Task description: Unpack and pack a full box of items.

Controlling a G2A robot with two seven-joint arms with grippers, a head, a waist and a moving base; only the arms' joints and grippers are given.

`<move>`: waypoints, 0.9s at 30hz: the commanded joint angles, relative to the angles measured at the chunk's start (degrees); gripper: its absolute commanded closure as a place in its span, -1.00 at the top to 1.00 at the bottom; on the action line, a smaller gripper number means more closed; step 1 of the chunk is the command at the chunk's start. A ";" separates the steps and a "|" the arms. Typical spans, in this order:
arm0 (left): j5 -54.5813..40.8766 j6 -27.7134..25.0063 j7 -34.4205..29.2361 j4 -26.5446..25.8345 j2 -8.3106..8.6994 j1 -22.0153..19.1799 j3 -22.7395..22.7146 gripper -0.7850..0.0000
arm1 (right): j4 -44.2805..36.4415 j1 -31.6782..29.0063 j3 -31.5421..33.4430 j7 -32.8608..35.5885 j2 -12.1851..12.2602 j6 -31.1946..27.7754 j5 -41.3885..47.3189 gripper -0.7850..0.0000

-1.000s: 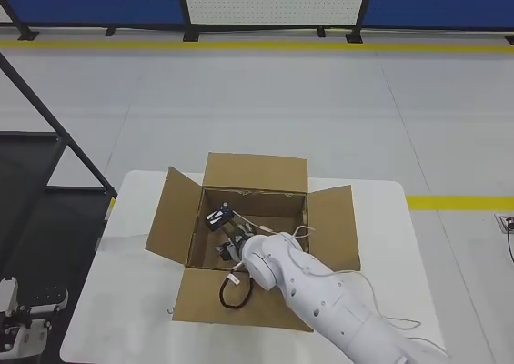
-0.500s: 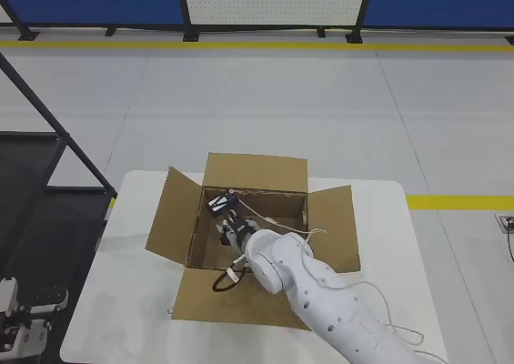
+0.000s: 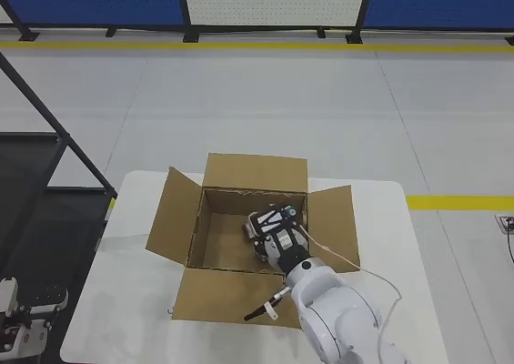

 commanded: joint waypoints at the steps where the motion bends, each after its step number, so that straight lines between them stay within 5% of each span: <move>1: 0.00 0.00 0.00 0.00 0.00 0.00 0.00 1.00 | 0.01 0.00 -0.01 0.01 0.00 -0.02 0.01 -1.00; 12: 0.00 0.00 0.00 0.00 0.00 0.00 0.00 1.00 | 0.98 -0.31 0.90 -0.84 -0.02 0.65 -1.84 -1.00; 21: 0.00 0.00 0.00 0.00 0.00 0.00 0.00 1.00 | -7.68 -5.38 16.04 0.81 0.99 11.86 -10.19 -1.00; 27: 0.00 0.00 0.00 0.00 0.00 0.00 0.00 1.00 | -6.36 -8.21 25.38 4.92 1.64 13.56 -14.88 -1.00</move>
